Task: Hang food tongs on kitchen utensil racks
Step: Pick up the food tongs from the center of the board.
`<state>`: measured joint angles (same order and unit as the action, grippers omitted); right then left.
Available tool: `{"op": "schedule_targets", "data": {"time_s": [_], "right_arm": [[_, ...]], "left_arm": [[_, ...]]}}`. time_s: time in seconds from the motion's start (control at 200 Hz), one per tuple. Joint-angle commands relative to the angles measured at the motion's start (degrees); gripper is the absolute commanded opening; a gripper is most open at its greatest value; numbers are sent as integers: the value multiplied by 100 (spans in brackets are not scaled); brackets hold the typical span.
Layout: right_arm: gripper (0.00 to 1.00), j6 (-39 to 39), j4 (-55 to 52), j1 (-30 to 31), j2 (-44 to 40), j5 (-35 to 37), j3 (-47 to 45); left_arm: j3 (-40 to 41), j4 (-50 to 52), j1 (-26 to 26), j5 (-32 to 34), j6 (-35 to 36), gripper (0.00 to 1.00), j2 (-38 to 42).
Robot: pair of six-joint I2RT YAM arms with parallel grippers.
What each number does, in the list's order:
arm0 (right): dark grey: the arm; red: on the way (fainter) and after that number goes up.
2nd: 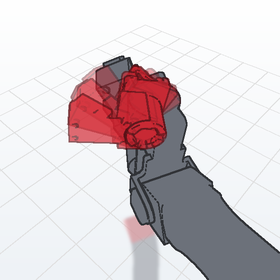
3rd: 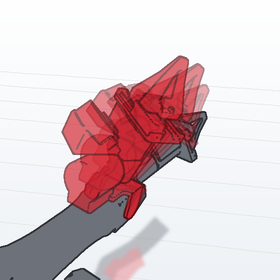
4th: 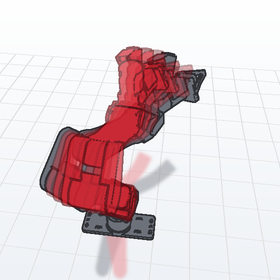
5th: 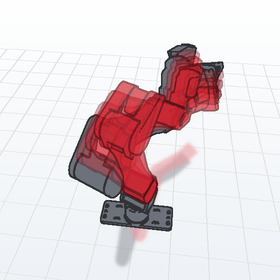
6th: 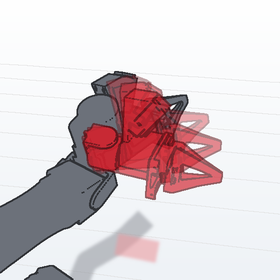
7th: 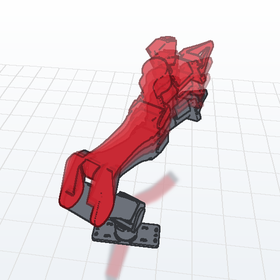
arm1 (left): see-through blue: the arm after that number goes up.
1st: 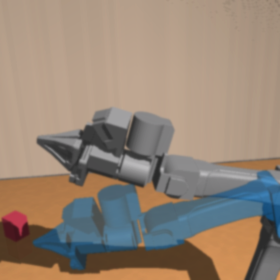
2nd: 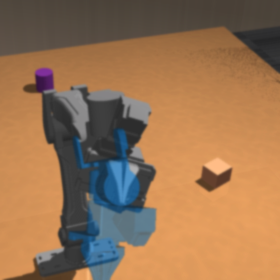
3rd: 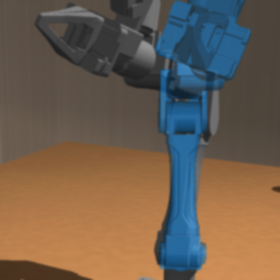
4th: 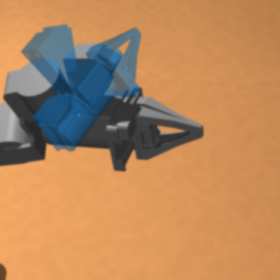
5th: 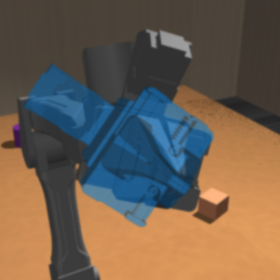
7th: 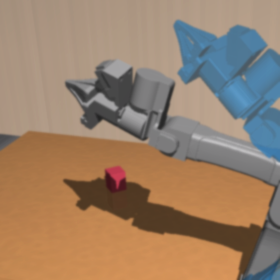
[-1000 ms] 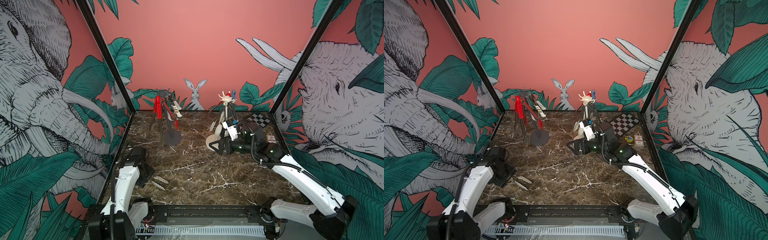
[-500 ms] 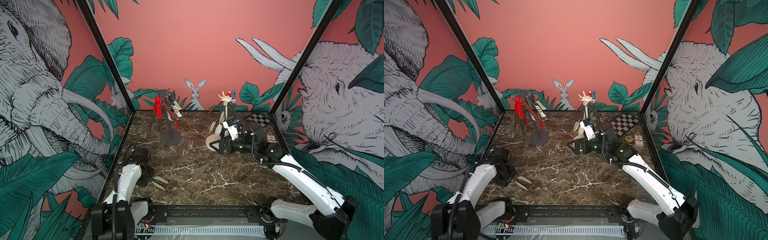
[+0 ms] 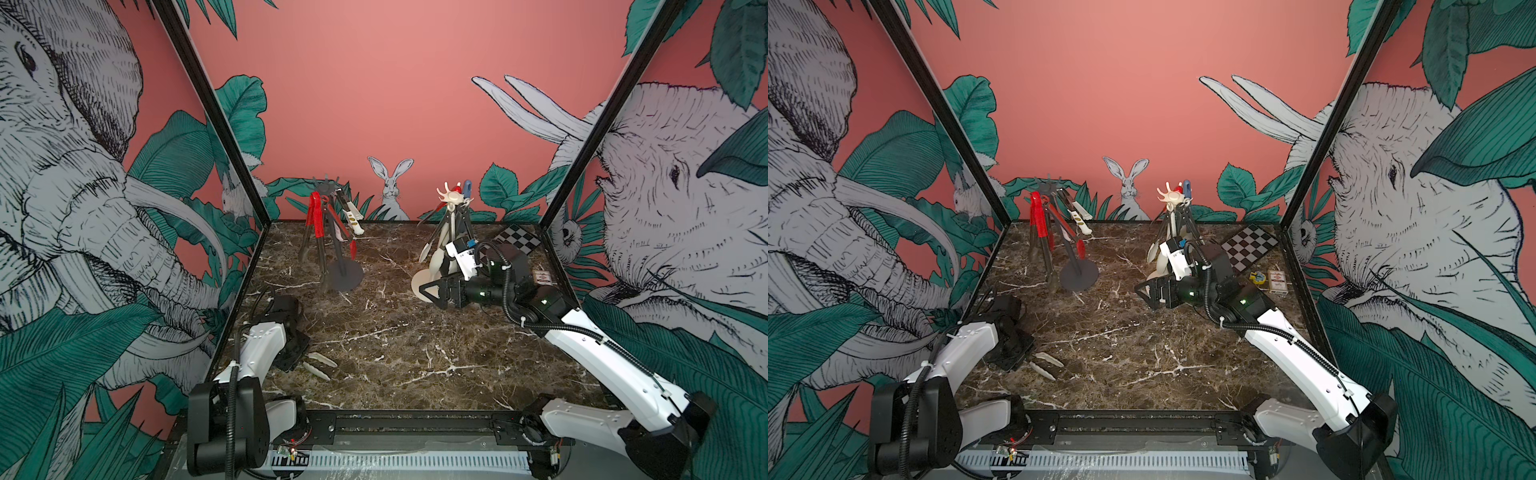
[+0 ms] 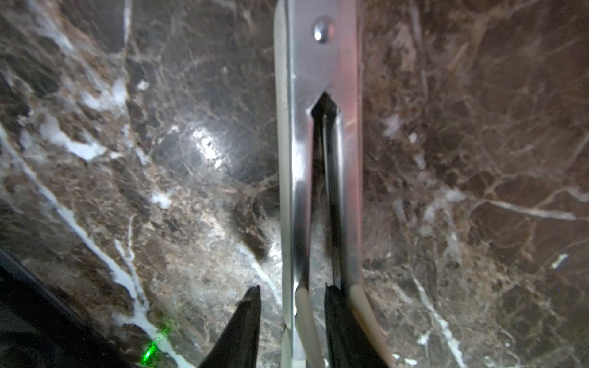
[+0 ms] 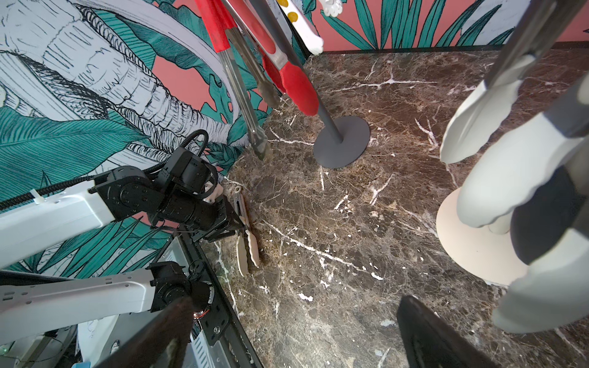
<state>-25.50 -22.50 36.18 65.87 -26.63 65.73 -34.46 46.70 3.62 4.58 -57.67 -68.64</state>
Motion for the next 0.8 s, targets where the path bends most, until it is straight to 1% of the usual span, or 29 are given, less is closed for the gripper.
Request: {"op": "schedule_targets", "data": {"time_s": [0.0, 0.23, 0.315, 0.425, 0.64, 0.795], "right_arm": [[99, -17, 124, -41, -131, -54, -17], [99, -26, 117, -59, -136, -58, -26], [99, -28, 119, -67, -144, -53, -26], [99, -34, 107, -68, -159, -48, -31], [99, -63, 123, -68, -207, -53, -31], [99, -63, 114, -76, -257, -8, -42]], "left_arm": [[92, -111, -15, 218, -79, 35, -42], [175, -292, -19, 228, 35, 26, -182], [175, -331, -10, 263, 85, 19, -207], [64, -312, -4, 293, 261, 15, -202], [-320, -136, -10, 407, 783, 2, -295], [-601, 38, -10, 539, 1112, 0, -273]]}}
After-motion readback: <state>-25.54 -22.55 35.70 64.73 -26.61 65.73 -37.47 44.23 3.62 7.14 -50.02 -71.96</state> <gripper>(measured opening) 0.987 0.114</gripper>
